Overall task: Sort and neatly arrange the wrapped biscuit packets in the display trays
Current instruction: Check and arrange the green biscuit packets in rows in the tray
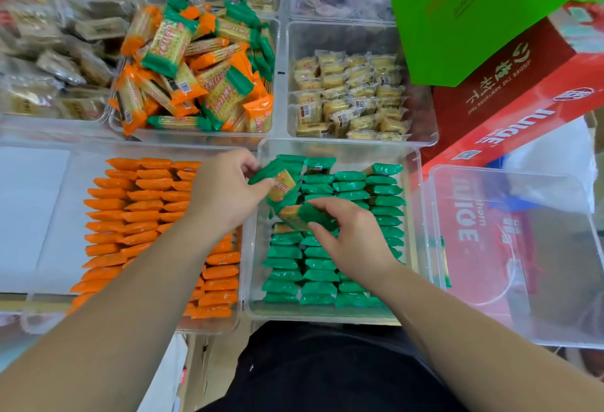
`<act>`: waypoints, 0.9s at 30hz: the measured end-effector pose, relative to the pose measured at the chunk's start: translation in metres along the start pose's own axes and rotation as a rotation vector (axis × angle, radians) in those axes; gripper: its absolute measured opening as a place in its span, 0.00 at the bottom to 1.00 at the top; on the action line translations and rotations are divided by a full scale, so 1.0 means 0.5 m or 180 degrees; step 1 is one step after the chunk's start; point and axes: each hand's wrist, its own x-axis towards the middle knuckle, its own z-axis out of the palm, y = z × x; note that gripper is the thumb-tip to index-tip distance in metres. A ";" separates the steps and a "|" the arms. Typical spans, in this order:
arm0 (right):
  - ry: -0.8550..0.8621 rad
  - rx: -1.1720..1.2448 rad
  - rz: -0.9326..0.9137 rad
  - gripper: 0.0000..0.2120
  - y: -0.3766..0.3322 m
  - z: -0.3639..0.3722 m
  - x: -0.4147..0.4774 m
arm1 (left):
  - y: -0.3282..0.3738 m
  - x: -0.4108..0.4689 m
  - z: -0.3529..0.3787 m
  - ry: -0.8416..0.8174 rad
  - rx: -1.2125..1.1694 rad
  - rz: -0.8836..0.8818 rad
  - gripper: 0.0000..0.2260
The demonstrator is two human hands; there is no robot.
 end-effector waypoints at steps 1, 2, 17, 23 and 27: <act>-0.0093 -0.0158 -0.0119 0.17 -0.003 0.010 0.008 | -0.005 -0.005 -0.009 0.0083 -0.0170 -0.0075 0.10; -0.0205 -0.0296 -0.0204 0.17 -0.005 0.020 0.017 | -0.012 -0.012 -0.017 0.0149 -0.0312 -0.0146 0.11; -0.1162 -0.2313 -0.0628 0.18 0.013 0.116 0.054 | -0.065 -0.201 -0.038 0.0113 -0.3411 -0.2070 0.07; -0.0989 -0.0568 0.0283 0.16 -0.041 0.032 0.018 | -0.056 -0.255 -0.030 -0.0052 -0.3342 -0.1930 0.11; -0.0798 0.1962 0.1386 0.13 -0.102 -0.055 -0.053 | -0.020 -0.286 -0.043 -0.0390 -0.2994 -0.1460 0.13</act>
